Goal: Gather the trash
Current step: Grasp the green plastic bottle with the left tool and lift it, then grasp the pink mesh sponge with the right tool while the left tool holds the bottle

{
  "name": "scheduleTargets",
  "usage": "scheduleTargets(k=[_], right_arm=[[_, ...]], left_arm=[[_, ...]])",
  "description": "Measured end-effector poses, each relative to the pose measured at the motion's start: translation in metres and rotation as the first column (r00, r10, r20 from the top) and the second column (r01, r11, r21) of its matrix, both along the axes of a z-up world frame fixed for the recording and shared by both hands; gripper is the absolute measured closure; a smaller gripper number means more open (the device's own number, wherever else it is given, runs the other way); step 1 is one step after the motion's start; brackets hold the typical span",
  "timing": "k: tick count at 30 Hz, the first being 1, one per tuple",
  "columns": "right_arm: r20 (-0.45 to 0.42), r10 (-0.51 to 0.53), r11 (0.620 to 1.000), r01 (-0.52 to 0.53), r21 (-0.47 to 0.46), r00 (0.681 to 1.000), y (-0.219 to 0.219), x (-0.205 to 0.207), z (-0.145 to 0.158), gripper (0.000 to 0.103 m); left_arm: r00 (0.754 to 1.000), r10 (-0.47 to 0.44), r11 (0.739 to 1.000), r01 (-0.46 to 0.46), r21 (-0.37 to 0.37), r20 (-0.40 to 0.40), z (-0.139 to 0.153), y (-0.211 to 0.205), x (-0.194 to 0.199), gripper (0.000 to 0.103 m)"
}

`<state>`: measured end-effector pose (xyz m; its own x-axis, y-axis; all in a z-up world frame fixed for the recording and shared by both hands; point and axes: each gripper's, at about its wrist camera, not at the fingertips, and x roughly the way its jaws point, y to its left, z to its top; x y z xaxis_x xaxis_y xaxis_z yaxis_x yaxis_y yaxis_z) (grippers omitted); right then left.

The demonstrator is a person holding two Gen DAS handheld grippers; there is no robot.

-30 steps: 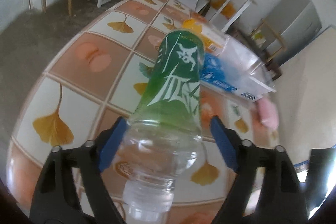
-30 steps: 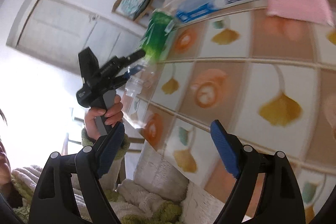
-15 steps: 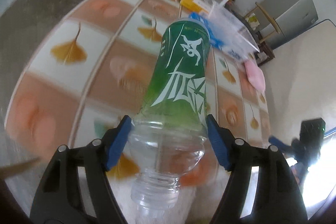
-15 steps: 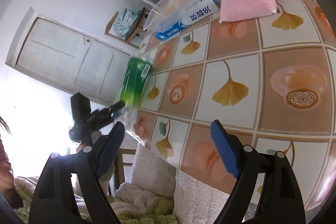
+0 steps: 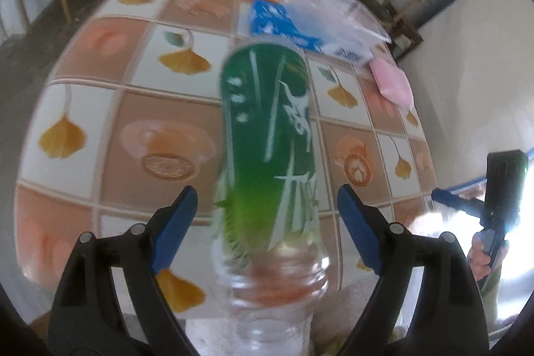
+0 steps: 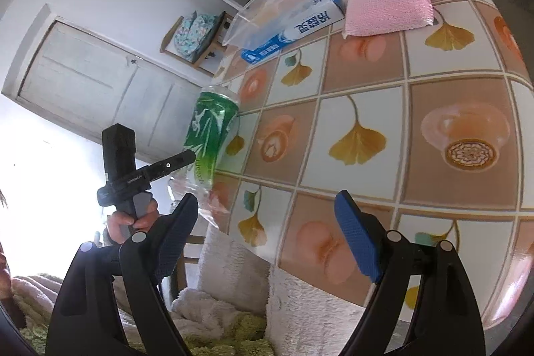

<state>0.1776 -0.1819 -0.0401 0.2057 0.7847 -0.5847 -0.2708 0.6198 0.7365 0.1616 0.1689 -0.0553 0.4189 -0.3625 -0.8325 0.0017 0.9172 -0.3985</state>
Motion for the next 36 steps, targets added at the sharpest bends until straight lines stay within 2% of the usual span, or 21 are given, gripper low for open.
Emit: scheduleTargets(k=[5, 9, 11, 15, 16, 19, 21, 24, 25, 26, 29, 36], right_arm=[[0.047, -0.019, 0.996, 0.023, -0.081, 0.999, -0.005, 0.017, 0.013, 0.021], [0.138, -0.044, 0.978, 0.071, -0.194, 0.989, -0.006, 0.049, 0.031, 0.021], [0.183, -0.074, 0.960, 0.120, -0.254, 0.980, -0.007, 0.078, 0.038, 0.021], [0.237, -0.163, 0.894, 0.245, -0.375, 0.958, -0.013, 0.140, 0.039, 0.022], [0.242, -0.190, 0.874, 0.277, -0.401, 0.951, -0.015, 0.159, 0.037, 0.024], [0.227, -0.259, 0.817, 0.338, -0.466, 0.939, -0.020, 0.209, 0.023, 0.040], [0.199, -0.293, 0.793, 0.354, -0.496, 0.935, -0.022, 0.232, 0.010, 0.054], [0.136, -0.336, 0.761, 0.353, -0.545, 0.932, -0.026, 0.254, -0.013, 0.066], [0.111, -0.347, 0.755, 0.347, -0.556, 0.931, -0.028, 0.254, -0.020, 0.068], [0.122, -0.350, 0.752, 0.356, -0.554, 0.929, -0.028, 0.250, -0.019, 0.069], [0.086, -0.346, 0.763, 0.334, -0.553, 0.934, -0.031, 0.225, -0.019, 0.069], [-0.004, -0.281, 0.821, 0.238, -0.519, 0.960, -0.033, 0.144, -0.015, 0.068]], left_arm=[[1.000, -0.013, 1.000, 0.013, -0.012, -0.022, -0.009, -0.004, 0.002, 0.043], [1.000, 0.012, 0.999, -0.012, -0.043, -0.014, -0.011, 0.001, -0.002, 0.042], [1.000, 0.024, 0.999, -0.025, -0.044, -0.008, -0.011, 0.003, -0.004, 0.042], [0.998, 0.067, 0.996, -0.067, -0.060, 0.005, -0.012, 0.011, -0.013, 0.042], [0.997, 0.078, 0.995, -0.078, -0.067, 0.005, -0.012, 0.014, -0.015, 0.042], [0.994, 0.110, 0.991, -0.109, -0.080, 0.012, -0.012, 0.021, -0.022, 0.042], [0.992, 0.129, 0.988, -0.127, -0.087, 0.015, -0.012, 0.024, -0.025, 0.042], [0.989, 0.149, 0.984, -0.147, -0.100, 0.016, -0.013, 0.029, -0.029, 0.043], [0.988, 0.154, 0.983, -0.152, -0.104, 0.015, -0.013, 0.030, -0.029, 0.043], [0.988, 0.157, 0.982, -0.154, -0.105, 0.016, -0.012, 0.031, -0.030, 0.043], [0.987, 0.161, 0.981, -0.158, -0.109, 0.019, -0.013, 0.033, -0.030, 0.043], [0.987, 0.161, 0.981, -0.156, -0.114, 0.028, -0.013, 0.031, -0.033, 0.043]])
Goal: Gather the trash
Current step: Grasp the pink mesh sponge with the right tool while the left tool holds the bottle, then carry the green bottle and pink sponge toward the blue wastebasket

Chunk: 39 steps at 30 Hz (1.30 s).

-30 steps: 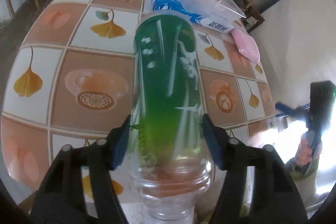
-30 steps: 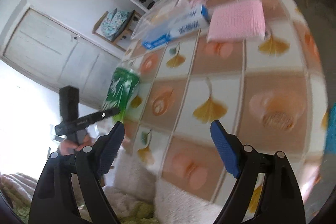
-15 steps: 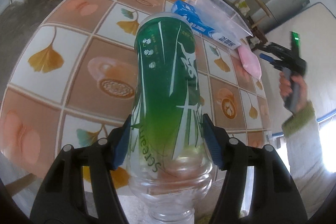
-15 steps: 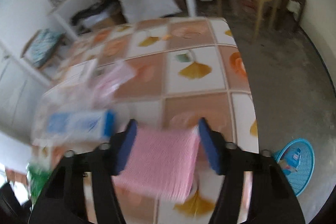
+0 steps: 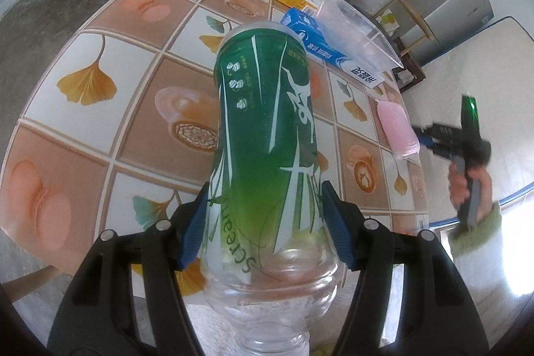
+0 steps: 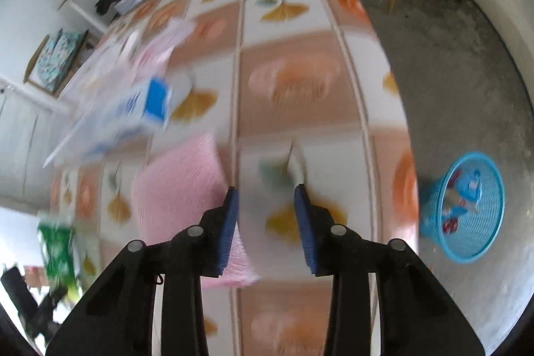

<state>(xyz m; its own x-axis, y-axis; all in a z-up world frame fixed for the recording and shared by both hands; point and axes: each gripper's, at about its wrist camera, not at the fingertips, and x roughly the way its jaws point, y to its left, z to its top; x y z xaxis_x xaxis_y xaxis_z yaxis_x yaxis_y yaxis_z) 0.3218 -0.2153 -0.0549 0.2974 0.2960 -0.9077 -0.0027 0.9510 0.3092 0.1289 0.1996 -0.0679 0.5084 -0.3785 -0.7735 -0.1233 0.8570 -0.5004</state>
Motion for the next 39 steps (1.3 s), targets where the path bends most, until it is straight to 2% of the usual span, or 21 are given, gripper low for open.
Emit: scheduleTargets(k=[1, 2, 6, 8, 10, 12, 16, 21, 30, 36, 39], right_arm=[[-0.003, 0.007, 1.000, -0.007, 0.020, 1.000, -0.001, -0.007, 0.001, 0.067], [0.002, 0.009, 0.999, -0.009, 0.038, 1.000, -0.001, -0.013, 0.004, 0.062], [0.056, 0.010, 0.994, -0.017, 0.113, 0.998, -0.002, -0.023, 0.019, 0.026], [0.054, 0.024, 0.985, -0.032, 0.167, 0.998, 0.006, -0.021, 0.023, 0.020], [0.031, 0.031, 0.982, -0.037, 0.183, 0.999, 0.020, -0.018, 0.022, 0.017], [0.020, 0.043, 0.987, -0.045, 0.154, 0.999, 0.037, -0.013, 0.020, 0.015], [0.023, 0.108, 0.994, -0.109, 0.029, 0.994, 0.076, -0.009, 0.013, 0.015], [0.042, 0.163, 0.978, -0.156, -0.135, 0.986, 0.104, -0.008, 0.007, 0.015], [0.032, 0.191, 0.962, -0.181, -0.205, 0.981, 0.116, -0.012, -0.005, 0.015], [0.066, 0.219, 0.939, -0.192, -0.285, 0.973, 0.123, -0.020, -0.004, 0.015], [0.078, 0.227, 0.935, -0.195, -0.295, 0.971, 0.122, -0.026, -0.002, 0.020]], left_arm=[[1.000, 0.000, 1.000, 0.000, -0.002, 0.000, 0.000, 0.000, 0.000, 0.043], [1.000, 0.002, 1.000, -0.002, -0.004, 0.001, 0.000, 0.001, 0.000, 0.043], [1.000, 0.009, 1.000, -0.009, -0.013, 0.003, -0.001, 0.002, 0.000, 0.043], [1.000, 0.012, 1.000, -0.012, -0.016, 0.004, -0.001, 0.002, 0.000, 0.043], [1.000, 0.017, 1.000, -0.017, -0.021, 0.004, -0.001, 0.003, 0.000, 0.043], [1.000, 0.019, 1.000, -0.019, -0.023, 0.005, -0.002, 0.003, -0.001, 0.043], [1.000, 0.021, 0.999, -0.021, -0.031, 0.003, -0.002, 0.004, -0.001, 0.043], [1.000, 0.019, 0.999, -0.019, -0.032, 0.002, -0.002, 0.005, -0.001, 0.043], [1.000, 0.022, 0.999, -0.022, -0.036, 0.001, -0.002, 0.005, -0.001, 0.043], [1.000, 0.028, 0.999, -0.028, -0.038, 0.005, -0.002, 0.004, -0.001, 0.043], [1.000, 0.029, 0.999, -0.029, -0.039, 0.008, -0.002, 0.004, -0.002, 0.043]])
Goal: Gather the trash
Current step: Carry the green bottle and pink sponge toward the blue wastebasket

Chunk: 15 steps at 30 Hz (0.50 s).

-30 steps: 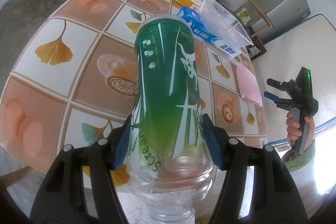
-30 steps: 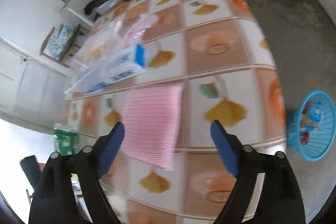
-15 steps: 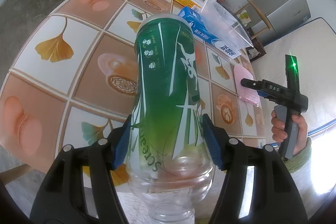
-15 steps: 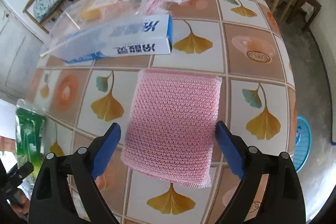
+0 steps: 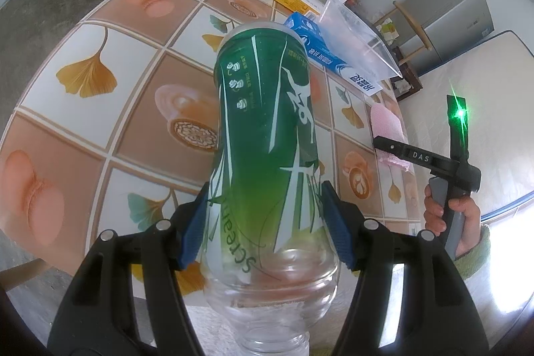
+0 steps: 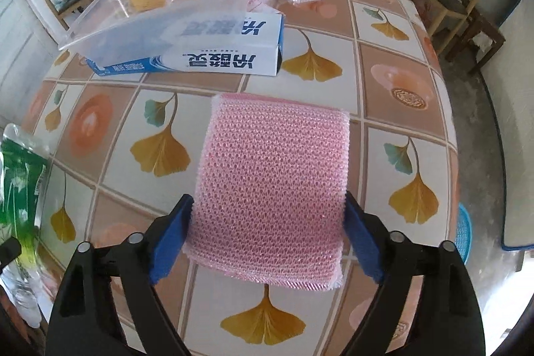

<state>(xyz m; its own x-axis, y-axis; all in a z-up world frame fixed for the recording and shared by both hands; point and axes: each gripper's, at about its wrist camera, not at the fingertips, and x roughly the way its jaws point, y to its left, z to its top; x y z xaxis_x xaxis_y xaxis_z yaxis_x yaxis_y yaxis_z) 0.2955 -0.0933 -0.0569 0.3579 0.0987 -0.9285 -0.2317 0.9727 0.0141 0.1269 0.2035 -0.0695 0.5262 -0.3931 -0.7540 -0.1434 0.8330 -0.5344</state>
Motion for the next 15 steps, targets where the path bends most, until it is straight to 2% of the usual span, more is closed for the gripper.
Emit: scheduleTargets(k=[5, 15], right_arm=[[0.018, 0.003, 1.000, -0.003, 0.001, 1.000, -0.002, -0.013, 0.005, 0.023], [0.050, -0.008, 0.995, 0.003, 0.097, 0.999, -0.020, -0.026, 0.025, 0.024]], left_arm=[[1.000, 0.003, 1.000, -0.003, -0.002, 0.010, 0.001, 0.002, -0.001, 0.043], [0.999, 0.011, 1.000, -0.011, -0.003, 0.033, 0.007, 0.000, -0.002, 0.043]])
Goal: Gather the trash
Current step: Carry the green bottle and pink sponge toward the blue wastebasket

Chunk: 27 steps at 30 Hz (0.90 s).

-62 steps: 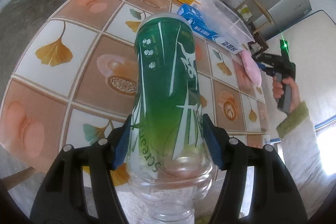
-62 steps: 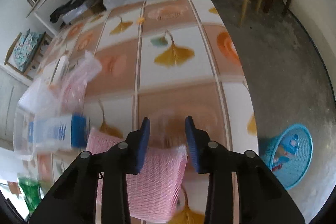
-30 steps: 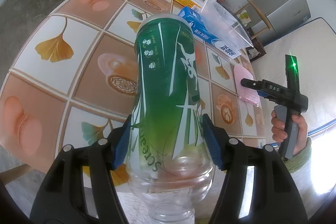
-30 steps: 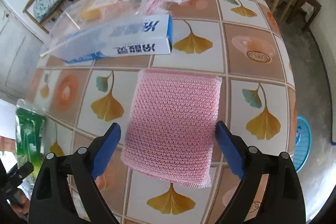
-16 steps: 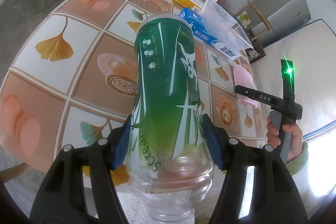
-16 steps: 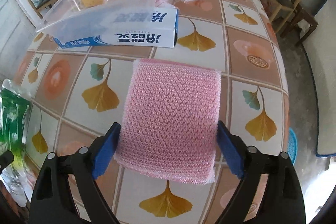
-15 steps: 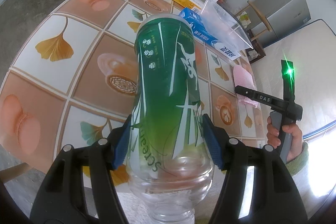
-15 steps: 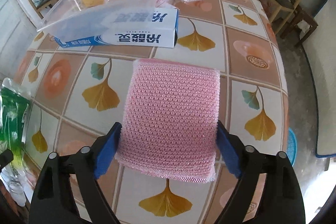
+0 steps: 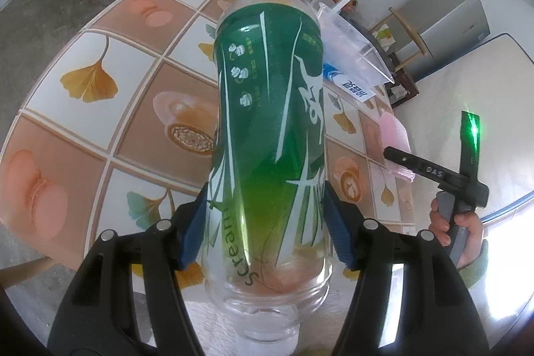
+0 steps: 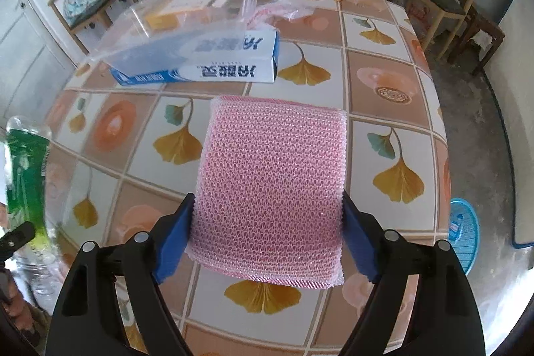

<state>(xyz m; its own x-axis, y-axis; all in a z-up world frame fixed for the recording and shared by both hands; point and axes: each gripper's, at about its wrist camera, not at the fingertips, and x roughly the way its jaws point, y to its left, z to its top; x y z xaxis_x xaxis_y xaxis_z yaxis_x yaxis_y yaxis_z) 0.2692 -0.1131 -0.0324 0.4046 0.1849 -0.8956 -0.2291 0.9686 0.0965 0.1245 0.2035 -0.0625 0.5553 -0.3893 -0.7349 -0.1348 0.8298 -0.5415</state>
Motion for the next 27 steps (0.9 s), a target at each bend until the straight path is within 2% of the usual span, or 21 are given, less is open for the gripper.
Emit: scheduleTargets(k=[4, 8, 17, 23, 27], right_arm=[[-0.003, -0.003, 0.995, 0.003, 0.095, 1.000, -0.011, -0.007, 0.009, 0.024], [0.007, -0.006, 0.989, 0.005, 0.150, 1.000, -0.019, -0.017, 0.018, 0.024], [0.058, -0.044, 0.958, 0.026, 0.286, 0.997, -0.058, -0.050, 0.046, 0.024], [0.096, -0.153, 0.919, 0.106, 0.379, 0.984, -0.118, -0.085, 0.063, 0.024], [0.114, -0.276, 0.887, 0.208, 0.413, 0.954, -0.173, -0.115, 0.069, 0.024]], left_arm=[[1.000, 0.002, 1.000, -0.002, 0.000, 0.007, 0.005, -0.003, -0.001, 0.043], [0.999, -0.008, 1.000, 0.007, 0.012, 0.044, 0.020, -0.011, -0.006, 0.043], [0.990, -0.080, 0.996, 0.074, 0.053, 0.112, 0.055, -0.048, -0.007, 0.043], [0.972, -0.187, 0.982, 0.180, 0.065, 0.140, 0.075, -0.095, 0.003, 0.043], [0.942, -0.298, 0.955, 0.292, 0.059, 0.152, 0.086, -0.140, 0.018, 0.043]])
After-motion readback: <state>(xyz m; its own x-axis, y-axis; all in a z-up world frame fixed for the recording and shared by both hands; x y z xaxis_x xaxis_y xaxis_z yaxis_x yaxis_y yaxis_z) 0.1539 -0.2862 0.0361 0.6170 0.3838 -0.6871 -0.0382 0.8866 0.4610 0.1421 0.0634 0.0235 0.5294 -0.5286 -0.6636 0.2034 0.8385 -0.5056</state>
